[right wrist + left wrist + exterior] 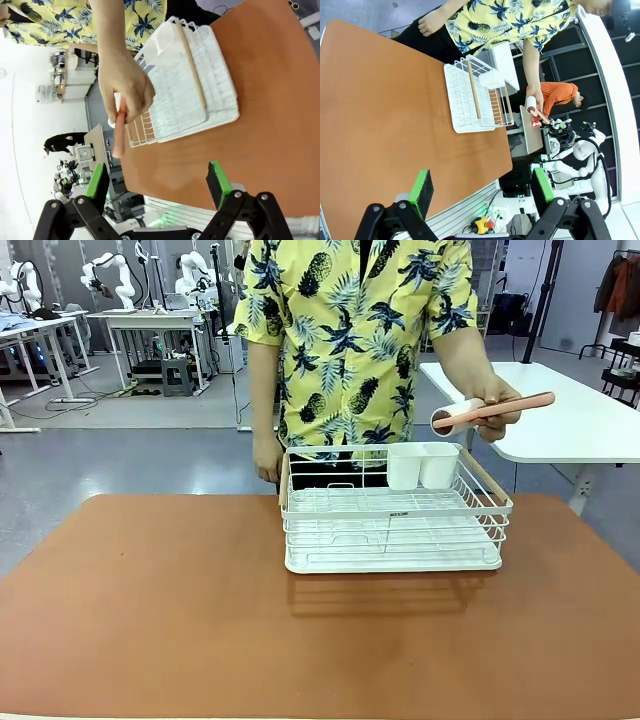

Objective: Clean the table.
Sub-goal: Pick up the Lint Roller when the human hands it over.

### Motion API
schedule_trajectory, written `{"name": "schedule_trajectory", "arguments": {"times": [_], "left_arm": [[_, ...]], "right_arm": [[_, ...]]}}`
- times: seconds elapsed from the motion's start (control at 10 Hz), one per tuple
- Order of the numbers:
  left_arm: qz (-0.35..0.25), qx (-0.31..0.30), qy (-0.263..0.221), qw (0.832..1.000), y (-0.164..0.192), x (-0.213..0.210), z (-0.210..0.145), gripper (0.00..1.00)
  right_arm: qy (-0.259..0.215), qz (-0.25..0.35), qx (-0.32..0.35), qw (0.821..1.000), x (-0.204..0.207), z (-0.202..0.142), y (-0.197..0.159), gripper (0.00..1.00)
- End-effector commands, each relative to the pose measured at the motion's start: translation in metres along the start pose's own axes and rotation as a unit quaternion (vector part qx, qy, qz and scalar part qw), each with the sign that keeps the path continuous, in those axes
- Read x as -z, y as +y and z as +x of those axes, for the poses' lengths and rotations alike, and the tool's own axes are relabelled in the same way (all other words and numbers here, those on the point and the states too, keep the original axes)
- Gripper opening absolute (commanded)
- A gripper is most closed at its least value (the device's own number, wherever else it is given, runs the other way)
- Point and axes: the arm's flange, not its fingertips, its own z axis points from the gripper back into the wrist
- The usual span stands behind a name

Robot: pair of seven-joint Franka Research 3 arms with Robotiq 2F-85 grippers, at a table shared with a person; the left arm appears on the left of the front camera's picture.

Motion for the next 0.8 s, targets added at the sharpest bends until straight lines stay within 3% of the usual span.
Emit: {"name": "schedule_trajectory", "arguments": {"times": [0.0,0.2,0.3,0.7], "left_arm": [[-0.010,0.006,-0.004,1.000,-0.001,-0.002,-0.002,1.00],[-0.010,0.006,-0.004,1.000,-0.001,-0.002,-0.002,1.00],[-0.010,0.006,-0.004,1.000,-0.001,-0.002,-0.002,1.00],[-0.010,0.006,-0.004,1.000,-0.001,-0.002,-0.002,1.00]], "right_arm": [[-0.039,-0.063,0.076,0.994,0.043,-0.039,0.049,1.00],[-0.074,-0.049,0.116,0.989,0.092,-0.059,0.071,1.00],[-0.090,-0.044,0.105,0.989,0.102,-0.065,0.074,1.00],[-0.088,-0.019,0.136,0.987,0.137,-0.085,0.073,1.00]]}}
